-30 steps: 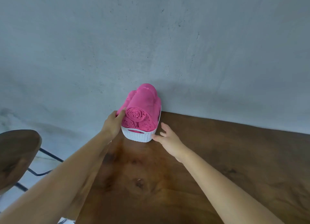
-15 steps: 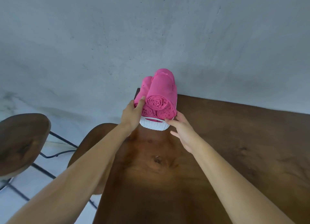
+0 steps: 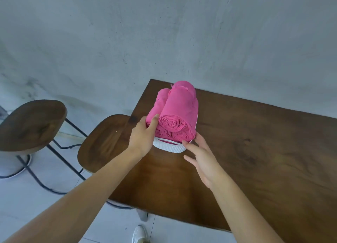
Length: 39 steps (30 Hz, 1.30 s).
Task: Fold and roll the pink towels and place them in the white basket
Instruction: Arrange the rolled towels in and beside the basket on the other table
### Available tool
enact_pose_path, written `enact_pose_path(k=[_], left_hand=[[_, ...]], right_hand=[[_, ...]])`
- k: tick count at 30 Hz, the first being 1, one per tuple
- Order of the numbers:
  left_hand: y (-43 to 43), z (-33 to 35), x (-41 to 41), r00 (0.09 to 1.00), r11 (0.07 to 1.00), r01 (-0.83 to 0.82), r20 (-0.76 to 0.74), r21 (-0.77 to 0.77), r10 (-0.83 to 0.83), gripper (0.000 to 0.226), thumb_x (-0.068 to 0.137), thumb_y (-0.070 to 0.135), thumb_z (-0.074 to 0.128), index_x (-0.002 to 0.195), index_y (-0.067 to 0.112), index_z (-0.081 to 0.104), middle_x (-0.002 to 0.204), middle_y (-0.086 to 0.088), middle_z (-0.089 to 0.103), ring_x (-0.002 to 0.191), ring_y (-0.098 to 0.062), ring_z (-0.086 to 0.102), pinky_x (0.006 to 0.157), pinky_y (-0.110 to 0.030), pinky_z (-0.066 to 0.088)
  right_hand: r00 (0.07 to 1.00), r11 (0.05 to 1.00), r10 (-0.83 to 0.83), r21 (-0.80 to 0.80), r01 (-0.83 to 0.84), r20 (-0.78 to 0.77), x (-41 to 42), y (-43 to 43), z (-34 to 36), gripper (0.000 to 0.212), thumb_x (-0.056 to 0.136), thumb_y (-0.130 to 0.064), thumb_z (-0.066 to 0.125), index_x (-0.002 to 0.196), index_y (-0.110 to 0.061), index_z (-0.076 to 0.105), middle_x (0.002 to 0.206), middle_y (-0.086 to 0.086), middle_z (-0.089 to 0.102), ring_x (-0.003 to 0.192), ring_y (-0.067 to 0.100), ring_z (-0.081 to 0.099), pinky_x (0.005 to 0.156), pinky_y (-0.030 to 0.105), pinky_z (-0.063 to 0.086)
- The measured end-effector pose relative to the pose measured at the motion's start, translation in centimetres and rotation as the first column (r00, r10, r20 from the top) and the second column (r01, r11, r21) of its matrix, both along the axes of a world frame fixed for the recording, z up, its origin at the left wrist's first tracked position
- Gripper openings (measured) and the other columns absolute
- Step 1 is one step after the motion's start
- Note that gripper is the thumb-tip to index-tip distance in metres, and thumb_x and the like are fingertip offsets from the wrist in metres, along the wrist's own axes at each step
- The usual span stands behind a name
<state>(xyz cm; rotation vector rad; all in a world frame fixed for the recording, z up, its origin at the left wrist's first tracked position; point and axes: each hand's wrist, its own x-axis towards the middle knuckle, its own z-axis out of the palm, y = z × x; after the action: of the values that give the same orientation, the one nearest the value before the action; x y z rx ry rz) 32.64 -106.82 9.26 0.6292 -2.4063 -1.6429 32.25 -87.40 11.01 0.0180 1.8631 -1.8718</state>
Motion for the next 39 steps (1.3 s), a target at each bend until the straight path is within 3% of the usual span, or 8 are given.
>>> enact_pose_path(k=[12, 17, 21, 23, 27, 30, 35, 39], left_hand=[[6.8, -0.3, 11.8, 0.997, 0.995, -0.081, -0.009, 0.056, 0.082, 0.046, 0.101, 0.056, 0.039, 0.118, 0.021, 0.062, 0.101, 0.004, 0.071, 0.095, -0.016, 0.069, 0.079, -0.023, 0.058], [7.8, -0.5, 15.2, 0.998, 0.987, -0.05, -0.016, 0.155, 0.053, 0.043, 0.103, 0.051, 0.045, 0.104, 0.015, 0.068, 0.088, -0.001, 0.073, 0.093, -0.018, 0.072, 0.086, -0.032, 0.061], [8.4, 0.0, 17.2, 0.999, 0.965, 0.006, -0.032, 0.264, 0.003, 0.038, 0.102, 0.045, 0.05, 0.104, 0.013, 0.07, 0.094, -0.002, 0.076, 0.097, -0.017, 0.073, 0.088, -0.03, 0.058], [8.7, 0.2, 17.8, 0.999, 0.954, 0.023, -0.041, 0.298, -0.011, 0.038, 0.102, 0.044, 0.051, 0.106, 0.012, 0.07, 0.097, -0.003, 0.077, 0.098, -0.017, 0.073, 0.087, -0.028, 0.058], [8.9, 0.9, 18.2, 0.999, 0.943, 0.028, -0.052, 0.33, -0.012, 0.039, 0.102, 0.041, 0.053, 0.101, 0.006, 0.071, 0.094, -0.009, 0.076, 0.096, -0.022, 0.074, 0.086, -0.032, 0.059], [8.9, 1.2, 18.4, 0.998, 0.931, 0.02, -0.063, 0.364, 0.003, 0.038, 0.103, 0.037, 0.054, 0.091, 0.005, 0.071, 0.085, -0.011, 0.074, 0.089, -0.023, 0.074, 0.078, -0.029, 0.061], [8.8, 1.6, 18.7, 0.998, 0.921, 0.039, -0.061, 0.388, -0.017, 0.04, 0.104, 0.036, 0.051, 0.096, 0.003, 0.072, 0.087, -0.013, 0.074, 0.091, -0.022, 0.074, 0.071, -0.021, 0.059], [8.5, 1.7, 18.5, 0.999, 0.909, 0.022, -0.035, 0.417, -0.008, 0.038, 0.102, 0.038, 0.054, 0.103, 0.004, 0.071, 0.091, -0.009, 0.076, 0.092, -0.02, 0.074, 0.073, -0.022, 0.059]], right_hand=[[0.999, 0.998, -0.017, -0.054, 0.019, 0.049, 12.2, 6.6, -0.2, 0.06, 0.094, -0.027, 0.07, 0.145, -0.038, 0.041, 0.133, -0.016, 0.057, 0.121, 0.006, 0.057, 0.11, 0.041, 0.047], [0.999, 0.999, -0.043, 0.007, 0.043, 0.016, 15.6, 8.0, -0.6, 0.072, 0.077, -0.043, 0.074, 0.142, -0.04, 0.045, 0.136, -0.013, 0.057, 0.124, 0.009, 0.057, 0.107, 0.04, 0.049], [0.998, 0.998, -0.061, 0.022, 0.061, -0.014, 16.3, 9.0, 0.7, 0.051, 0.091, -0.033, 0.071, 0.138, -0.032, 0.051, 0.127, -0.015, 0.063, 0.116, 0.002, 0.058, 0.094, 0.025, 0.05], [0.985, 0.985, -0.087, 0.135, 0.108, -0.149, 16.5, 9.2, 1.5, 0.075, 0.084, -0.041, 0.077, 0.148, -0.036, 0.037, 0.15, -0.014, 0.045, 0.137, 0.008, 0.044, 0.102, 0.032, 0.047], [0.709, 0.92, 0.189, 0.376, 0.115, -0.68, 17.2, 7.7, 4.7, 0.102, 0.08, -0.039, 0.081, 0.153, -0.053, 0.012, 0.162, -0.026, -0.008, 0.153, 0.008, -0.007, 0.115, 0.035, 0.031], [0.505, 0.827, 0.417, 0.546, 0.133, -0.755, 16.7, 6.3, 5.5, 0.095, 0.082, -0.043, 0.079, 0.154, -0.051, 0.017, 0.165, -0.019, -0.014, 0.152, 0.015, -0.019, 0.122, 0.05, 0.027], [0.415, 0.709, 0.521, 0.649, 0.277, -0.746, 15.8, 5.2, 3.7, 0.068, 0.083, -0.055, 0.074, 0.141, -0.041, 0.043, 0.167, -0.001, 0.004, 0.154, 0.032, -0.003, 0.116, 0.058, 0.035], [0.44, 0.745, 0.411, 0.572, 0.342, -0.798, 15.9, 5.2, 3.4, 0.061, 0.076, -0.058, 0.079, 0.121, -0.033, 0.048, 0.161, 0.002, 0.023, 0.15, 0.032, 0.019, 0.111, 0.051, 0.044]])
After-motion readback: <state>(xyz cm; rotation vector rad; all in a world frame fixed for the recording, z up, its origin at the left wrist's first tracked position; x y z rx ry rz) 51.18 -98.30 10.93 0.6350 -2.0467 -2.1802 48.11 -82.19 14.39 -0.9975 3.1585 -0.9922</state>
